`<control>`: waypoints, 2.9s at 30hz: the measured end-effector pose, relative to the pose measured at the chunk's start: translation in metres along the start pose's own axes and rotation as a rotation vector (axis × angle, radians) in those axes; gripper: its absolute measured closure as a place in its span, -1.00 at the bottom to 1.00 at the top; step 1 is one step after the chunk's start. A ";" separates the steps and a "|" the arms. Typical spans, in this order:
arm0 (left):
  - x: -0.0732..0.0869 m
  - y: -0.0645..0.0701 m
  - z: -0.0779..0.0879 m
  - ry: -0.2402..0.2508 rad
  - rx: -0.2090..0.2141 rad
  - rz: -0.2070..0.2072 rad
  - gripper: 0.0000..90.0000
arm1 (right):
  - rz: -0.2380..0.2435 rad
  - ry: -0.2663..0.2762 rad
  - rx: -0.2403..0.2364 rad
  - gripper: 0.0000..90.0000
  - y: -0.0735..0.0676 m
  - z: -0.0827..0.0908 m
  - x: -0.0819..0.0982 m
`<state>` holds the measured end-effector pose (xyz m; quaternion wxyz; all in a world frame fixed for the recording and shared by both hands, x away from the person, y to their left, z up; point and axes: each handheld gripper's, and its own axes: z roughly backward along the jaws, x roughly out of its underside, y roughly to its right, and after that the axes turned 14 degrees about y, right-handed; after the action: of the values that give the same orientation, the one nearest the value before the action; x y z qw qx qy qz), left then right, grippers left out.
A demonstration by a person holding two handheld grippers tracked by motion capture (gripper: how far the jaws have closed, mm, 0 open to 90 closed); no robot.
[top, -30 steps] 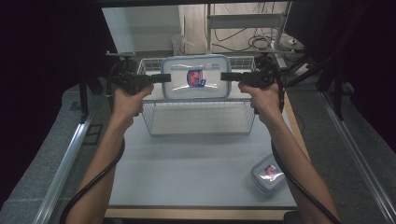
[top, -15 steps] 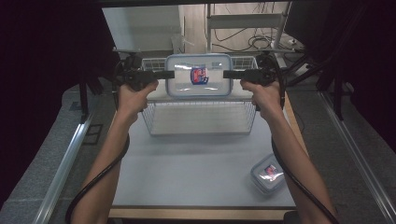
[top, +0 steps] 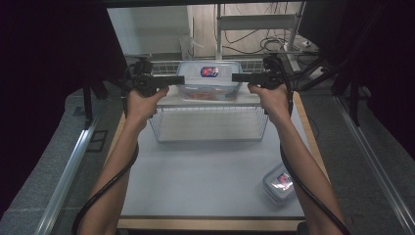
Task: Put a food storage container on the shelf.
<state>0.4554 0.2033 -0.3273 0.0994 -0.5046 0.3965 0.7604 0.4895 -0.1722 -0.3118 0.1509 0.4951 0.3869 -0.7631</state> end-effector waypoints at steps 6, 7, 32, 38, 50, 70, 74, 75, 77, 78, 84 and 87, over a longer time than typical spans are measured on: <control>0.002 0.006 0.002 0.016 0.011 -0.062 -0.23 | 0.028 0.005 -0.004 -0.12 0.000 0.000 0.000; 0.002 0.009 0.005 0.020 0.013 -0.082 -0.27 | 0.045 0.007 0.001 -0.12 -0.001 0.001 0.000; 0.045 0.021 0.010 -0.023 -0.010 -0.328 0.95 | 0.353 -0.075 -0.060 0.99 -0.030 0.018 0.043; 0.043 0.025 0.001 -0.022 -0.034 -0.345 0.93 | 0.328 -0.072 -0.049 0.99 -0.023 0.013 0.040; 0.057 0.042 0.006 -0.034 -0.012 -0.405 0.64 | 0.343 -0.080 -0.052 0.72 -0.025 0.014 0.045; 0.111 0.064 0.044 -0.089 -0.020 -0.457 -0.50 | 0.449 -0.079 -0.060 -0.45 -0.040 0.039 0.093; 0.121 0.065 0.047 -0.100 -0.011 -0.453 -0.61 | 0.454 -0.077 -0.054 -0.56 -0.039 0.044 0.101; 0.124 0.065 0.048 -0.109 -0.009 -0.455 -0.66 | 0.462 -0.076 -0.051 -0.59 -0.039 0.046 0.104; 0.131 0.066 0.050 -0.119 -0.014 -0.457 -0.73 | 0.477 -0.082 -0.040 -0.64 -0.040 0.049 0.109; 0.134 0.066 0.050 -0.125 -0.015 -0.458 -0.75 | 0.482 -0.084 -0.038 -0.65 -0.040 0.051 0.111; 0.157 0.068 0.060 -0.131 -0.034 -0.474 -0.90 | 0.481 -0.086 -0.038 -0.74 -0.037 0.063 0.130; 0.164 0.068 0.063 -0.126 -0.034 -0.478 -0.92 | 0.476 -0.092 -0.035 -0.76 -0.035 0.065 0.136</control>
<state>0.2969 0.1616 -0.4208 0.2926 -0.5373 0.2458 0.7518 0.3629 -0.1767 -0.4010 0.3526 0.5343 0.2654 -0.7210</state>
